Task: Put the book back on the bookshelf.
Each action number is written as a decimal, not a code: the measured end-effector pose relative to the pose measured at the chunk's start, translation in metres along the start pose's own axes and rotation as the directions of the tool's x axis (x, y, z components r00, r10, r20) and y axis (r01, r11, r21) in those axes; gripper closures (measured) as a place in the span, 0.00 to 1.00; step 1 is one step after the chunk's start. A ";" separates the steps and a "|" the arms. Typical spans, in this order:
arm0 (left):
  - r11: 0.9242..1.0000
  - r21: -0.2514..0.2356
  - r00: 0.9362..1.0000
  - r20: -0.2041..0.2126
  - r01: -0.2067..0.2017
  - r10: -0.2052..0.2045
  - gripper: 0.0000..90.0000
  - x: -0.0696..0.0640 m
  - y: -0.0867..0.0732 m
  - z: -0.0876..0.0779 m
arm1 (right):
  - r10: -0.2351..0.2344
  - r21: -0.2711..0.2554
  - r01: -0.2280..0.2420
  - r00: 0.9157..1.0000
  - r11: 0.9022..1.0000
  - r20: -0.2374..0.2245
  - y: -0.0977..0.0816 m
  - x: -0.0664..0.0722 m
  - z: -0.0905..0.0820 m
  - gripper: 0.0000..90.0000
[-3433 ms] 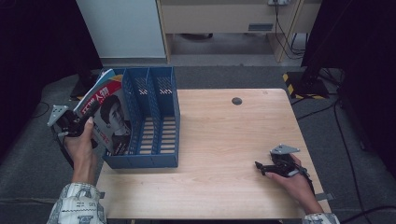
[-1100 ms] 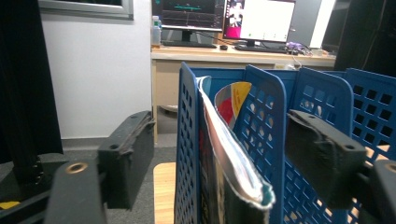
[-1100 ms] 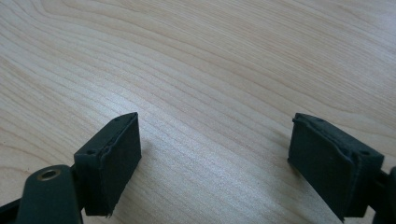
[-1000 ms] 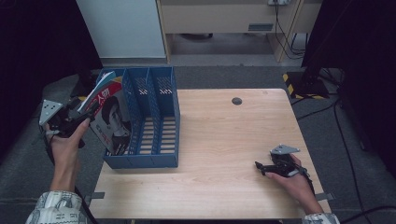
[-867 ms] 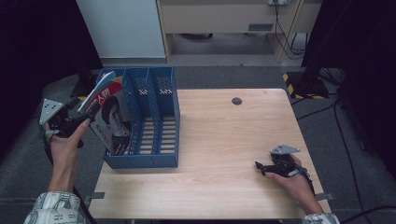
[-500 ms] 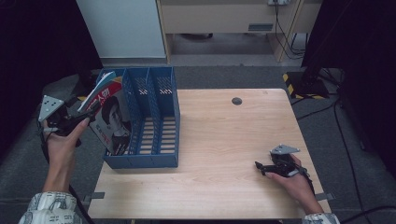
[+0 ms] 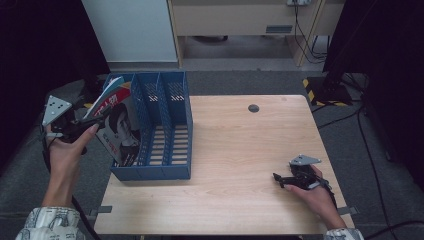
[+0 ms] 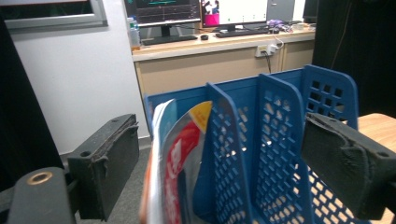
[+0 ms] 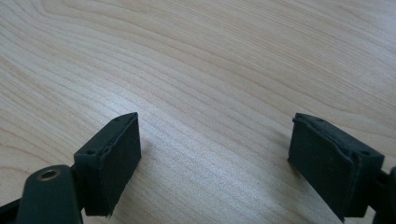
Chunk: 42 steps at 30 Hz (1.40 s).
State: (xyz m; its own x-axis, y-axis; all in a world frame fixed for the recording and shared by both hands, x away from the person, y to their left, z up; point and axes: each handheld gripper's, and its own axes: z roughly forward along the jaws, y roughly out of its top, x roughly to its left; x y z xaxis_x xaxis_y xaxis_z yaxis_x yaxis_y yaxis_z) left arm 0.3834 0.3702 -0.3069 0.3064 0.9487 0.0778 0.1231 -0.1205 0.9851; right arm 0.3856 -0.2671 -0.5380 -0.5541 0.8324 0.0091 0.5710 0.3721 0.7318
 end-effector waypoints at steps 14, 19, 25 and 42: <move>0.998 0.043 0.992 0.122 -0.049 0.044 0.09 -0.044 0.005 0.024 | 0.000 0.000 0.000 1.000 1.000 0.001 0.000 0.000 0.000 0.19; 0.996 0.067 0.986 0.162 -0.058 0.047 0.09 -0.060 -0.002 0.037 | -0.002 -0.001 0.002 1.000 1.000 0.001 0.000 0.000 0.000 0.19; 0.992 0.099 0.977 0.207 -0.073 0.051 0.08 -0.077 -0.012 0.050 | 0.002 0.001 -0.002 1.000 1.000 0.000 0.000 0.000 0.000 0.19; 0.981 0.181 0.953 0.304 -0.071 0.013 0.02 -0.114 -0.048 0.078 | 0.000 0.000 0.000 1.000 1.000 0.000 0.000 0.000 0.000 0.19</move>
State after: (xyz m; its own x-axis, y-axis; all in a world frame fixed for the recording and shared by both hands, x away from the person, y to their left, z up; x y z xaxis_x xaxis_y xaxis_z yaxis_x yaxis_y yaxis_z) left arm 0.4161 0.2449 -0.3747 0.5806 0.8132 0.0398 0.2699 -0.2384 0.9329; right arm 0.3855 -0.2671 -0.5380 -0.5539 0.8325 0.0090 0.5712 0.3722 0.7316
